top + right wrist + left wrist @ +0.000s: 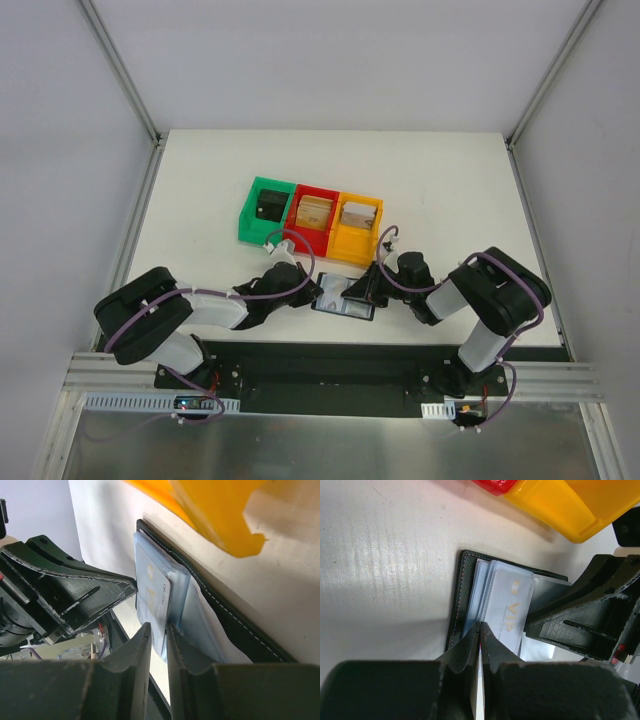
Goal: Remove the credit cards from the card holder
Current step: Remove the credit card from the card holder.
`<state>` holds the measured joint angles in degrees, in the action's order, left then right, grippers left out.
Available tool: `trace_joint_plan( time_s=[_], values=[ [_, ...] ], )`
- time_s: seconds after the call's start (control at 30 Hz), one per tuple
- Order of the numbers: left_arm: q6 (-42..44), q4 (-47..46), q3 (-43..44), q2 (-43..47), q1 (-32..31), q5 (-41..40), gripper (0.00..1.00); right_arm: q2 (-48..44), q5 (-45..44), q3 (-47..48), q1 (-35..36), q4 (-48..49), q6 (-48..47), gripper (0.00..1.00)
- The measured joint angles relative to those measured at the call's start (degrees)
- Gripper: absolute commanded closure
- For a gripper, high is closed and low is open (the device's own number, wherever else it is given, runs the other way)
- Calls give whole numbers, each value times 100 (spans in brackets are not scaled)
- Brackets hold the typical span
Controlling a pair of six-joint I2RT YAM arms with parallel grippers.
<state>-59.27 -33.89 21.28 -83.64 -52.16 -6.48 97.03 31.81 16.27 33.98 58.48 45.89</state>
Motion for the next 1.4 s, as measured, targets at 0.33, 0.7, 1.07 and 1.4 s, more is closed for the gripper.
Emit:
trace_joint_plan(
  time_s=[0.33,0.7,1.07,1.4],
  values=[
    [0,7,0,9,-4,-11,100,39,-44,-2,-4,-68,0,92],
    [26,85,0,74,-107,-184,100,68,-50,0,-7,-133,-4,99],
    [-155,184,-118,223,-258,-160,100,-549,-31,79,22,-1185,-575,99],
    [-321,337,-122,245,-264,-151,100,-905,-31,162,22,-2070,-1106,100]
  ],
)
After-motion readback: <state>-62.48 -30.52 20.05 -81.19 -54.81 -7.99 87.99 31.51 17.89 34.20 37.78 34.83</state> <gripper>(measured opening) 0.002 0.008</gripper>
